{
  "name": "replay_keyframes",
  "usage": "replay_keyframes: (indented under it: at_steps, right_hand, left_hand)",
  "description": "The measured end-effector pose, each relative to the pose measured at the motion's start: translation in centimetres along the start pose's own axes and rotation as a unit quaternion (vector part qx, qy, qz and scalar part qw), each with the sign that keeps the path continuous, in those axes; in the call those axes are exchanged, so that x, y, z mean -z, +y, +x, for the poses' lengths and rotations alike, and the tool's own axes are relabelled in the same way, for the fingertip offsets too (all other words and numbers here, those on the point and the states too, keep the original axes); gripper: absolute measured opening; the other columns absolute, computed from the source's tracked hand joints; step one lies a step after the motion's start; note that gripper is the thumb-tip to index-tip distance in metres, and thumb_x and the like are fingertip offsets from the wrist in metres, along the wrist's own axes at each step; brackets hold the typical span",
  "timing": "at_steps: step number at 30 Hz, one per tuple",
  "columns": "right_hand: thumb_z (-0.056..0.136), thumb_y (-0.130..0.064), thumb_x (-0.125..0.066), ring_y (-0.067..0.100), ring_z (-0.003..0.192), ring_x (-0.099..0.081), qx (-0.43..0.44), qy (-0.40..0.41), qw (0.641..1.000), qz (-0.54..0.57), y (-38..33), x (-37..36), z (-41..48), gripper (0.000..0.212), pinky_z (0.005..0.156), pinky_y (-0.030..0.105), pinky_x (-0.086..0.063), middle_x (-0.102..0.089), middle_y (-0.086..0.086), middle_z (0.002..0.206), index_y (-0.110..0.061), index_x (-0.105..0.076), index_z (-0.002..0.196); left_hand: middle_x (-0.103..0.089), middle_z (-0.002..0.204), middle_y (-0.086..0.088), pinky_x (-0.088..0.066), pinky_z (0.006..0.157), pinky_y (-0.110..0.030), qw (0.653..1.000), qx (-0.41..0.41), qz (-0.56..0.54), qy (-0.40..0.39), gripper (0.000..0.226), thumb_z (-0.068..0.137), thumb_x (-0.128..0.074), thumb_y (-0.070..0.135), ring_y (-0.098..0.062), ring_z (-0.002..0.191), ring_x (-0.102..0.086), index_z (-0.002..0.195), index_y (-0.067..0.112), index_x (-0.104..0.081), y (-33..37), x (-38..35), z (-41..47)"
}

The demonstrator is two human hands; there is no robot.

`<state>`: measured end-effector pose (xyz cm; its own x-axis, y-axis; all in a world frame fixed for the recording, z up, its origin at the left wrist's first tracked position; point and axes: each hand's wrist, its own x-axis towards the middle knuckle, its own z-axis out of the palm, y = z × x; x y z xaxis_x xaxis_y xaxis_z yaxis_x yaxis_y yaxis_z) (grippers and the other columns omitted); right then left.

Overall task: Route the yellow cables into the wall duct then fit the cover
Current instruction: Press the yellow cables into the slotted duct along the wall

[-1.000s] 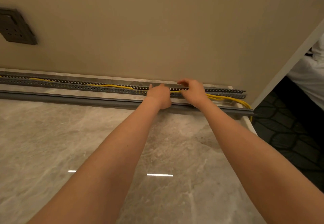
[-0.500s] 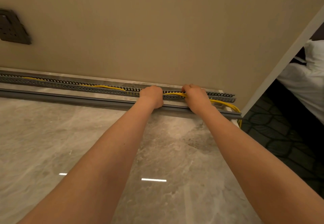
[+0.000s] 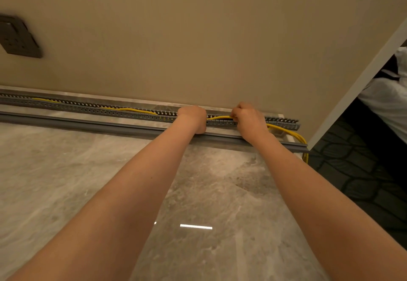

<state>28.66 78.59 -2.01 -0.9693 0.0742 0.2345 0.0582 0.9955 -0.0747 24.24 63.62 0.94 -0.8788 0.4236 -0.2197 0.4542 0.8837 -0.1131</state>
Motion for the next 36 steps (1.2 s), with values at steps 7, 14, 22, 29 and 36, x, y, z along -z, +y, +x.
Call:
replay_keyframes:
  at_steps: [7, 14, 22, 29, 36]
  right_hand:
    - [0.091, 0.003, -0.05, 0.032, 0.111, -0.051, 0.004, 0.017, 1.0, 0.023, 0.5, -0.8, -0.7, 0.035, 0.089, 0.037, -0.04, -0.06, 0.014, 0.114, -0.008, -0.064, 0.122]
    - [0.091, -0.002, -0.05, 0.03, 0.116, -0.051, -0.042, -0.009, 0.999, 0.026, 0.3, -0.5, -0.9, 0.028, 0.085, 0.036, -0.044, -0.062, 0.012, 0.12, -0.009, -0.061, 0.116]
    - [0.092, -0.007, -0.049, 0.034, 0.11, -0.059, -0.157, -0.013, 0.983, 0.093, -0.6, 0.1, -0.5, 0.026, 0.082, 0.036, -0.048, -0.068, 0.015, 0.114, -0.013, -0.068, 0.109]
    - [0.092, -0.002, -0.05, 0.035, 0.108, -0.062, -0.241, -0.03, 0.963, 0.119, -1.0, 0.5, 1.6, 0.026, 0.082, 0.036, -0.051, -0.068, 0.017, 0.115, -0.006, -0.07, 0.108]
    - [0.094, -0.001, -0.046, 0.035, 0.114, -0.057, -0.221, -0.031, 0.971, 0.091, -1.0, 0.0, 1.8, 0.028, 0.087, 0.038, -0.05, -0.063, 0.02, 0.12, -0.004, -0.067, 0.112]
  left_hand:
    - [-0.055, 0.125, -0.013, -0.043, 0.08, -0.036, 0.998, 0.01, -0.017, 0.055, 0.033, 0.093, -0.047, 0.013, -0.032, 0.113, -0.058, 0.123, 0.004, -0.055, 0.8, -1.5, -0.7]
    - [-0.055, 0.125, -0.013, -0.048, 0.088, -0.042, 0.987, -0.11, -0.069, 0.092, 0.034, 0.09, -0.045, 0.011, -0.033, 0.115, -0.056, 0.122, 0.005, -0.055, 3.6, -0.8, -0.5]
    - [-0.052, 0.129, -0.016, -0.048, 0.091, -0.041, 0.988, -0.117, -0.077, 0.06, 0.037, 0.09, -0.046, 0.007, -0.034, 0.116, -0.055, 0.126, 0.003, -0.05, 4.6, -1.2, -0.2]
    - [-0.04, 0.134, -0.019, -0.042, 0.096, -0.045, 0.986, -0.112, -0.098, 0.072, 0.04, 0.09, -0.045, 0.006, -0.039, 0.117, -0.053, 0.129, -0.001, -0.045, 4.8, -1.7, -0.8]
    - [-0.041, 0.14, -0.017, -0.017, 0.117, -0.051, 0.992, -0.099, -0.053, 0.052, 0.049, 0.092, -0.045, 0.011, -0.033, 0.132, -0.043, 0.139, 0.001, -0.034, 5.7, -1.8, -0.3]
